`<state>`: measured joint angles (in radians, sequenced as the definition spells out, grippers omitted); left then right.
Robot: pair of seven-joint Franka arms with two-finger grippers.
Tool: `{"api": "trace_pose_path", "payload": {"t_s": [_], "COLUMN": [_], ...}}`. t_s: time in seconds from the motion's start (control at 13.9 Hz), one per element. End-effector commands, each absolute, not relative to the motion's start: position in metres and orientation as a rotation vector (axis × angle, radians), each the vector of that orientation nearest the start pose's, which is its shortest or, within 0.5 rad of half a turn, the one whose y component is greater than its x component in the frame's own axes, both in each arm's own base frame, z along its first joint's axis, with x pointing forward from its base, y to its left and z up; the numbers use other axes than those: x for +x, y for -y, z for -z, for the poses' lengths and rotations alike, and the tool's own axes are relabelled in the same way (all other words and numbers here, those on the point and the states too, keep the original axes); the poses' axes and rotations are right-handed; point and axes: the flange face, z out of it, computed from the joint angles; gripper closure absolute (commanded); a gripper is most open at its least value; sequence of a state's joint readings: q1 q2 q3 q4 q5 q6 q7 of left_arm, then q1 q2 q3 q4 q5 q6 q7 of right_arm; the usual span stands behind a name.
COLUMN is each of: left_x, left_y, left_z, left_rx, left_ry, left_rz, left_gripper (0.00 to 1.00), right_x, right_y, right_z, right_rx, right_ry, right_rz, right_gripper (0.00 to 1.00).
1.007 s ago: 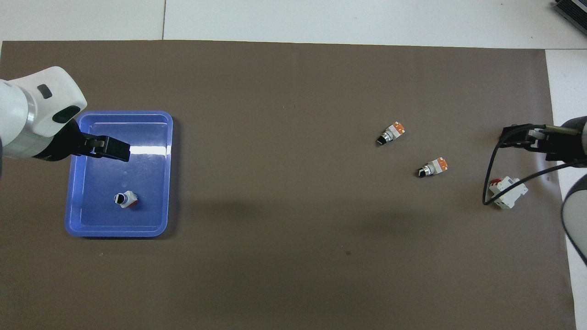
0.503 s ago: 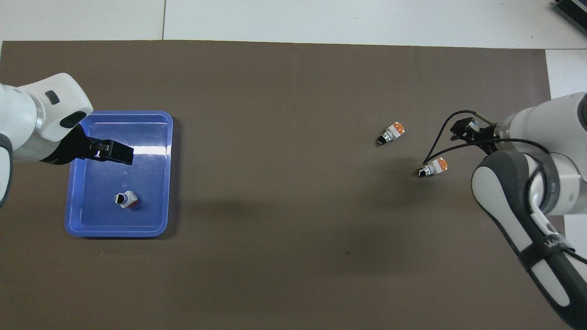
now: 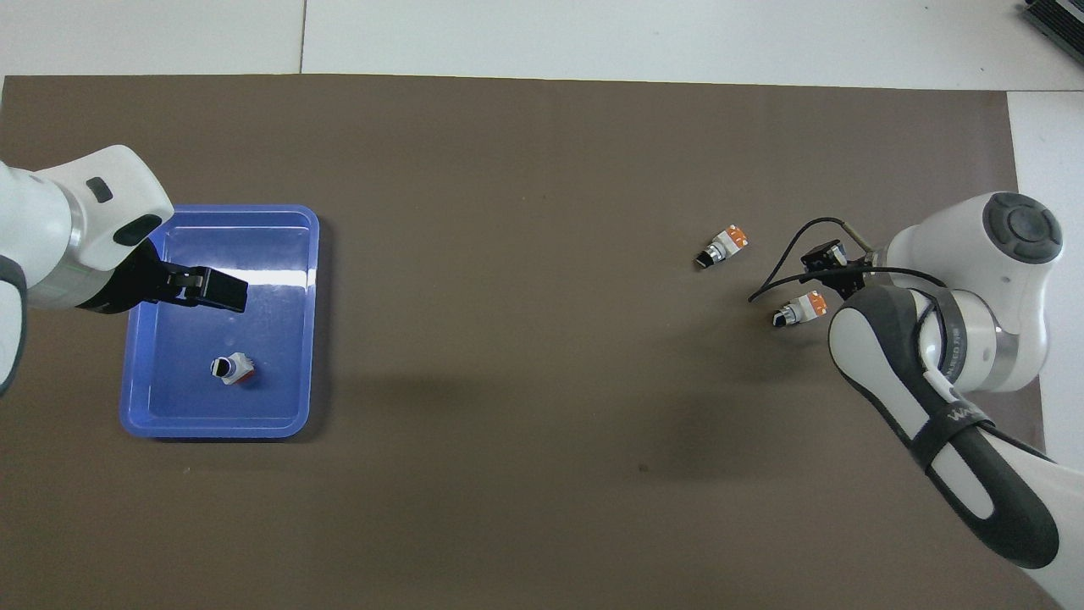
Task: Turn and place switch with both arms
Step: 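Close the right gripper on the orange-black switch and lift it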
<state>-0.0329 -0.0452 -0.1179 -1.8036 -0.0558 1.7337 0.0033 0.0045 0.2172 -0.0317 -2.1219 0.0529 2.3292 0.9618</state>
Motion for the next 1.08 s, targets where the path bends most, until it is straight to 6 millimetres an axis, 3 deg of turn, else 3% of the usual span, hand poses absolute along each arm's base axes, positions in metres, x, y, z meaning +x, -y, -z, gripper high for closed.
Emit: {"api": "trace_pose_path", "payload": {"t_s": [0.0,0.29,0.36,0.43,0.5,0.72,0.86,1.01], "left_x": [0.534,0.538,0.539,0.540,0.540,0.541,0.540,0.539], "left_y": [0.080,0.072,0.071,0.074,0.077,0.079,0.080,0.083], "left_z": [-0.554,-0.556,-0.557,-0.556,-0.556,-0.558,-0.557,-0.555], "left_rx": [-3.151,-3.083,-3.084,-3.091,-3.091,-3.096,-3.097,-3.125], "left_ry": [-0.146,-0.106,-0.094,-0.019,-0.014,-0.021,-0.025,-0.019], "left_rz": [-0.010,0.040,0.047,0.072,0.080,0.098,0.096,0.078], "left_gripper": [0.00,0.00,0.00,0.00,0.00,0.00,0.00,0.00], "right_x": [0.567,0.565,0.567,0.567,0.568,0.573,0.579,0.576], "right_y": [0.013,0.011,0.012,0.016,0.015,0.009,-0.003,-0.033], "right_z": [-0.302,-0.282,-0.283,-0.284,-0.285,-0.299,-0.335,-0.377], "right_rx": [-2.641,-2.597,-2.600,-2.658,-2.666,-2.606,-2.485,-2.391], "right_ry": [-1.612,-1.655,-1.648,-1.551,-1.536,-1.597,-1.623,-1.618], "right_rz": [0.006,-0.062,-0.057,-0.057,-0.063,-0.115,-0.206,-0.268], "right_gripper": [0.02,0.02,0.10,0.68,1.00,1.00,1.00,1.00]}}
